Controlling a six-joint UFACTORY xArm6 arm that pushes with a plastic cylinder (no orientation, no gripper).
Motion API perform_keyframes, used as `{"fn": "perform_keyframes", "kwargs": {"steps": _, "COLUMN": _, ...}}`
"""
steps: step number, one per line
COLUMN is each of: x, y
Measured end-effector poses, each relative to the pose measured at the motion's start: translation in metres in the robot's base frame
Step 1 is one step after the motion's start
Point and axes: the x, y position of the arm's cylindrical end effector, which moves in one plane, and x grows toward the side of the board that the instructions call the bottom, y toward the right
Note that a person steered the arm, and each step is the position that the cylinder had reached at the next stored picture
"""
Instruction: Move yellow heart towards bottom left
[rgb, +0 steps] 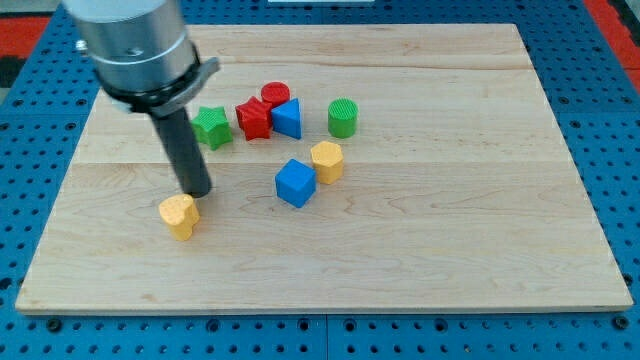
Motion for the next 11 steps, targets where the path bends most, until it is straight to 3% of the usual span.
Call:
{"fn": "perform_keyframes", "kwargs": {"steps": 2, "x": 0.037, "y": 0.013}}
{"fn": "perform_keyframes", "kwargs": {"steps": 5, "x": 0.018, "y": -0.031}}
{"fn": "perform_keyframes", "kwargs": {"steps": 10, "x": 0.058, "y": -0.071}}
{"fn": "perform_keyframes", "kwargs": {"steps": 11, "x": 0.049, "y": -0.070}}
